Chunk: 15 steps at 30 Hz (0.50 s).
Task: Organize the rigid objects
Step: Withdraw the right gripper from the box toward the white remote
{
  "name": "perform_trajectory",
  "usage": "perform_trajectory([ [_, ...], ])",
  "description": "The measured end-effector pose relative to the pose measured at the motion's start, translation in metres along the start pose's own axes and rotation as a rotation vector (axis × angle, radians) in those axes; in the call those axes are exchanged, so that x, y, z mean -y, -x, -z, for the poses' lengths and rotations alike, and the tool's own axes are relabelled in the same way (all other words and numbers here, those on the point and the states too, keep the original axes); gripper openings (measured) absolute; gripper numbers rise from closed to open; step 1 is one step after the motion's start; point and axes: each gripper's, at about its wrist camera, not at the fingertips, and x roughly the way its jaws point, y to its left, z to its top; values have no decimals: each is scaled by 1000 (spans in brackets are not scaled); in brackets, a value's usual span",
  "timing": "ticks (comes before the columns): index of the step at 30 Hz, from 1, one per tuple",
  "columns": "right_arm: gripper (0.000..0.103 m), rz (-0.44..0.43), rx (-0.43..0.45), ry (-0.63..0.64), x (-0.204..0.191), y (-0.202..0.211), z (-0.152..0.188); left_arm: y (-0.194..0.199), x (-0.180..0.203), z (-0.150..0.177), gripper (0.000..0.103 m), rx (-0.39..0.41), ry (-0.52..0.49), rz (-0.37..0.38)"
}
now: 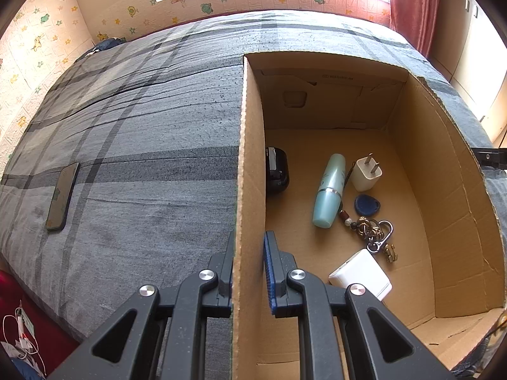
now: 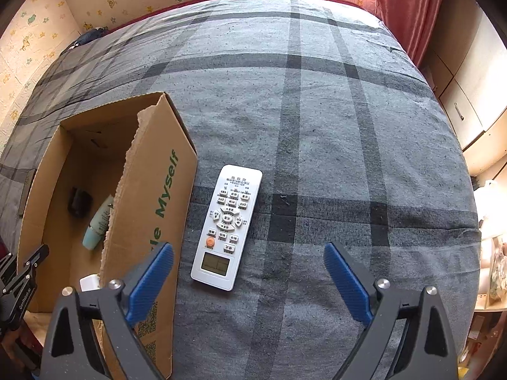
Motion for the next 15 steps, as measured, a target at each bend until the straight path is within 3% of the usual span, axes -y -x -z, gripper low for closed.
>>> perform_trajectory([
  [5, 76, -24, -33, 5, 1, -25, -7, 0, 0, -1, 15, -1, 2, 3],
  [15, 72, -25, -78, 15, -5, -66, -19, 0, -1, -1, 15, -3, 8, 6],
])
